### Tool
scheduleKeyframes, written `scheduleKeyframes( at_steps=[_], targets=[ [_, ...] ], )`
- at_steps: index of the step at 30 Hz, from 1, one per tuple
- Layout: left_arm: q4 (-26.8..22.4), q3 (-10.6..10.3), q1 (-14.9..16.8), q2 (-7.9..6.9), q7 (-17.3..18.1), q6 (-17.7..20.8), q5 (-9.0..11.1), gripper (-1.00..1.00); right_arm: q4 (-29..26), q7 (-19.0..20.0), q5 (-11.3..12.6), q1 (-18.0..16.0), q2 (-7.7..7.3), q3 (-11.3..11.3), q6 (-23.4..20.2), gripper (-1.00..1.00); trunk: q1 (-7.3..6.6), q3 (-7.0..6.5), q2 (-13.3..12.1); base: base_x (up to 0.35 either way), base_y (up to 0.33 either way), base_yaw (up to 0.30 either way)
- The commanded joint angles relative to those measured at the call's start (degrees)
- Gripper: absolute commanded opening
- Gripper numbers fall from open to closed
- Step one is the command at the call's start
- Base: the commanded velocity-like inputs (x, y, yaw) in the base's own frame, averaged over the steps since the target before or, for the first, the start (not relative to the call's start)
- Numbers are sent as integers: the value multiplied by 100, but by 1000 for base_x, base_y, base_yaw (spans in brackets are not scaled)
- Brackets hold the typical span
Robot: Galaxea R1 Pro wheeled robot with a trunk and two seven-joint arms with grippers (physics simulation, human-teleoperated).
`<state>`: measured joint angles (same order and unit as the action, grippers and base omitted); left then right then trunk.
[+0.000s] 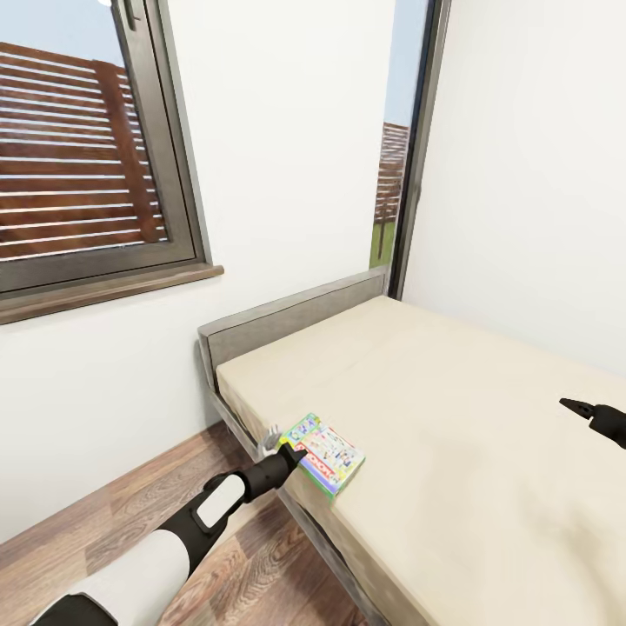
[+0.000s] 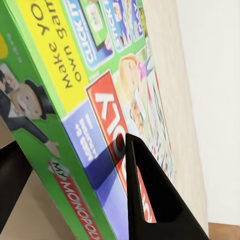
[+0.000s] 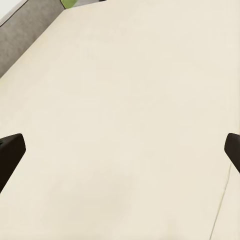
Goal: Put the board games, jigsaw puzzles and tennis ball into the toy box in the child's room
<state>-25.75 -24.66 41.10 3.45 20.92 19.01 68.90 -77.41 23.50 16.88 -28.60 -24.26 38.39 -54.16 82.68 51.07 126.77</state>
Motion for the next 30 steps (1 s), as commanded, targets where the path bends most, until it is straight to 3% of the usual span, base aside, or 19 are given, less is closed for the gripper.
scheduleKeyframes(
  at_steps=[1,9,15,20,30],
  targets=[
    [-5,-20,5,-2,13,23,47,-100,-2,49,-36,-5,0,11,-25,100,-1,5,2,0,0,0],
    [-470,-72,-95,16,2,97,53,-100,21,55,-46,-4,37,-1,-16,100,-1,5,2,0,0,0],
    [-1255,-245,-405,-12,-154,233,48,-100,27,68,-62,95,125,-33,7,100,-1,5,2,0,0,0],
    [-1803,-328,-611,-18,-637,335,43,-100,2,79,-67,251,164,-68,31,100,-1,5,2,0,0,0],
    [-2154,-463,-714,17,-1334,378,37,-100,-110,163,-63,323,181,-210,23,100,-1,5,2,0,0,0]
  ],
)
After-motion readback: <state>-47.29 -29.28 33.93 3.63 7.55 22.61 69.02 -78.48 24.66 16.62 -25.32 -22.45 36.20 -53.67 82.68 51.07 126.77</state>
